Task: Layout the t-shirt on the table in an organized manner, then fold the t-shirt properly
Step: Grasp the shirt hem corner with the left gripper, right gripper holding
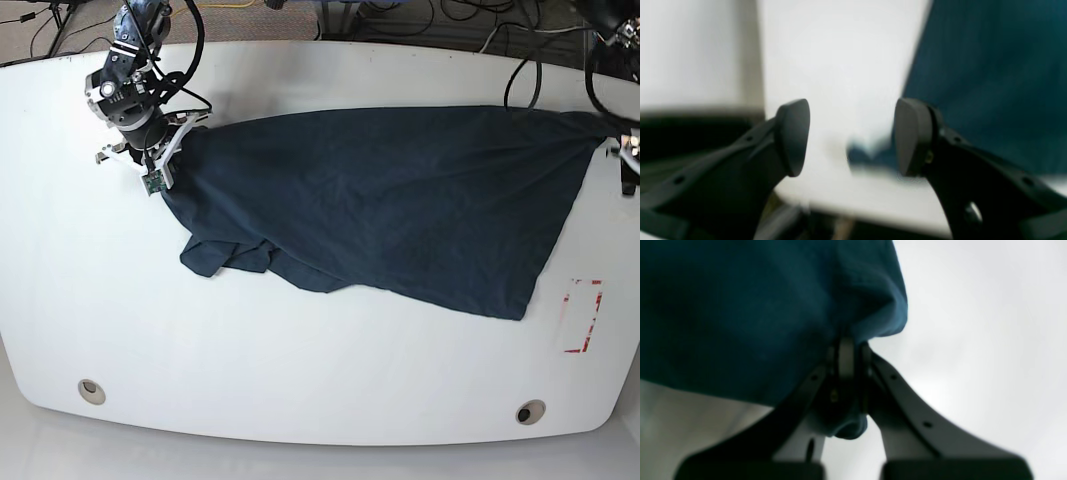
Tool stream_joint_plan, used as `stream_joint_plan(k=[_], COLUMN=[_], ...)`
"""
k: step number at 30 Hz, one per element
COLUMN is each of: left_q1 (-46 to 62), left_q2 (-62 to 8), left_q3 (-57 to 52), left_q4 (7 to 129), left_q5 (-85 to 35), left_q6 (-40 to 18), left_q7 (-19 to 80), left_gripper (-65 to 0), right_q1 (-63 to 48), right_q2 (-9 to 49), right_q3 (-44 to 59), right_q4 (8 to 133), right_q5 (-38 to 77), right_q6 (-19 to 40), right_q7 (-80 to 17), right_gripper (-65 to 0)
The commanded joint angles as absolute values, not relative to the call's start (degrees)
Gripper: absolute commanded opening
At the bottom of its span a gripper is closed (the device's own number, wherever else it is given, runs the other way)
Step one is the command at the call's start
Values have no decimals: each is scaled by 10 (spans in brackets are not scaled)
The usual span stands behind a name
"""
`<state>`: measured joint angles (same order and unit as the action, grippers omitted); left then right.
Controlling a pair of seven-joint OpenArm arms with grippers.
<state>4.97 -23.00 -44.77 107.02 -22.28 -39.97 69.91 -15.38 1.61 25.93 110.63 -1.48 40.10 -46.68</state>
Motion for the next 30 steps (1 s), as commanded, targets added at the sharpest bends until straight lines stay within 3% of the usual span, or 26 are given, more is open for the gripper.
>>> stream_joint_plan(k=[1, 6, 11, 20, 30], left_q1=[-3, -114, -212, -325, -387], left_q2=[-240, -238, -223, -214, -218], left_q3=[-408, -327, -270, -262, -262], left_q4=[1061, 982, 839, 596, 363], left_q5=[-211, -160, -113, -38, -33], left_q6=[-400, -400, -400, -400, -400], left_q7=[689, 684, 618, 506, 363], left_gripper=[-271, -271, -271, -271, -271], right_q1=[-148, -138, -133, -122, -121], right_q2=[20, 19, 8, 7, 7], right_q3=[261, 261, 261, 261, 261], right_q4=[1119, 1119, 1118, 1117, 1118], right_q5=[-10, -10, -9, -9, -9], right_q6=[400, 400, 400, 400, 400], right_q7=[-455, -454, -454, -454, -454], right_gripper=[-650, -650, -650, -650, -650])
